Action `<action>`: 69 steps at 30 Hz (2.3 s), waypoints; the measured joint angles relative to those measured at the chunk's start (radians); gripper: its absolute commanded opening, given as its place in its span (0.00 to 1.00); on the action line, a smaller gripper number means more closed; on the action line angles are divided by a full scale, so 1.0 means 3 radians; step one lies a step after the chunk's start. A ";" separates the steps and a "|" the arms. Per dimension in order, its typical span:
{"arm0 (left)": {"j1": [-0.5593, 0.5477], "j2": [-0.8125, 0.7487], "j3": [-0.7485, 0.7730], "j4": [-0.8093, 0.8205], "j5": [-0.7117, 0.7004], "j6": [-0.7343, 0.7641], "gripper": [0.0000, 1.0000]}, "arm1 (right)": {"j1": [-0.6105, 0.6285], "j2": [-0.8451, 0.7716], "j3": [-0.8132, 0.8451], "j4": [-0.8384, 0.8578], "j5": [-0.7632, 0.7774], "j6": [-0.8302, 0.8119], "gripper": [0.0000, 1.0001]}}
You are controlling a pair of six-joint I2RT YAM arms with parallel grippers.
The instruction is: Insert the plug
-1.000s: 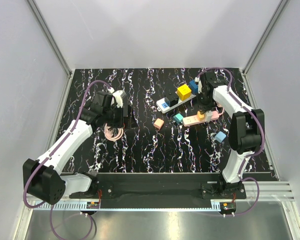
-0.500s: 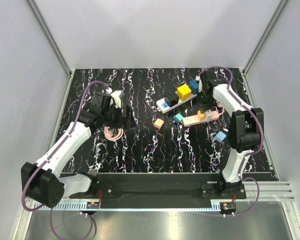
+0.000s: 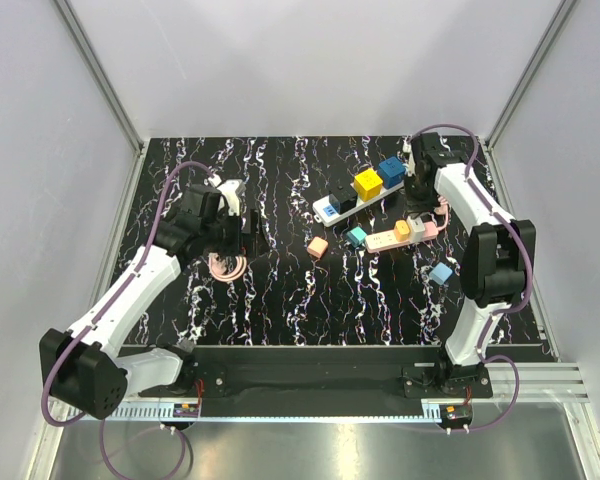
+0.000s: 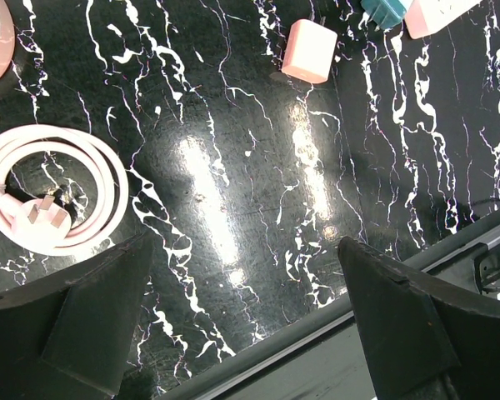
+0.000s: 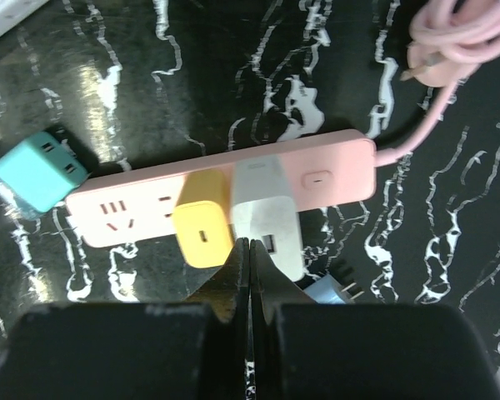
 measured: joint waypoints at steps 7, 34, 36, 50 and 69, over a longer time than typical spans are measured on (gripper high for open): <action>0.0022 0.0000 0.0000 0.0001 -0.0036 -0.0053 0.99 | -0.0065 0.0042 -0.0014 0.0024 0.0072 -0.0003 0.00; -0.0687 0.1801 0.1516 -0.0125 -0.0350 0.0145 0.81 | -0.0066 -0.1806 -0.1174 0.0870 -0.0660 0.0764 0.99; -0.0782 0.2012 0.1709 -0.0122 -0.0360 0.0150 0.81 | -0.0066 -0.2026 -0.1369 0.1047 -0.0769 0.0870 1.00; -0.1086 0.3147 0.2274 -0.0210 -0.0532 0.0145 0.76 | -0.0066 -0.2625 -0.1631 0.1587 -0.1011 0.1134 1.00; -0.1137 0.3395 0.2434 -0.0231 -0.0879 0.0098 0.39 | -0.0066 -0.2621 -0.1717 0.1614 -0.1003 0.1144 0.99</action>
